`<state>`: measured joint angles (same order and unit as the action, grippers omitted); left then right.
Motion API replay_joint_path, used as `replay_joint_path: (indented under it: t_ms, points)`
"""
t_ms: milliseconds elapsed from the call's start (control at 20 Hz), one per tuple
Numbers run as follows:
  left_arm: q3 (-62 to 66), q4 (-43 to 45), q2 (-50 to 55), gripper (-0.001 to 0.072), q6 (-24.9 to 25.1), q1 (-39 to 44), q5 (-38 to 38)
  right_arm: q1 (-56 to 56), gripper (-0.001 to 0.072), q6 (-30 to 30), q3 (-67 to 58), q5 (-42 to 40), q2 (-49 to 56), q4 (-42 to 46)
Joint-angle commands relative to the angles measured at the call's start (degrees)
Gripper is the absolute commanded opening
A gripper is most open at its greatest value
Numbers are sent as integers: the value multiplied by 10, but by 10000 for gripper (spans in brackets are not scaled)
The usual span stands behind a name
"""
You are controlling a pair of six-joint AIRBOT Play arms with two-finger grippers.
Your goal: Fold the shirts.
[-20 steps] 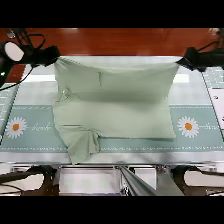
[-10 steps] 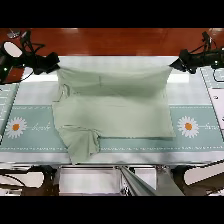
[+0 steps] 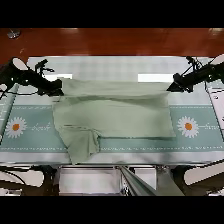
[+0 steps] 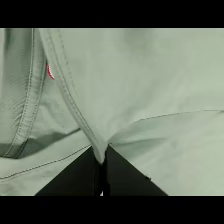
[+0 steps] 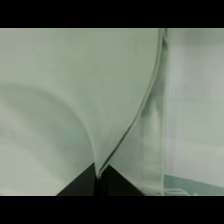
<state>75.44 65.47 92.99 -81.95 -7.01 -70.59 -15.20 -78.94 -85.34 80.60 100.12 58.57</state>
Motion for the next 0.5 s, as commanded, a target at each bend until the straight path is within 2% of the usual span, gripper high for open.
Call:
replay_joint_path:
  t_ms: [0,100,300,450]
  points:
    - [-10,-2,3,22,7,-8,-16,-1,35,-39,14,9,0,57]
    - [-10,-2,3,22,23,-14,-33,0,35,-51,14,9,0,58]
    - [-10,-20,3,23,17,-34,-59,0,35,-63,14,10,0,58]
    - [-10,-21,12,22,18,-33,-41,15,35,-58,17,5,1,58]
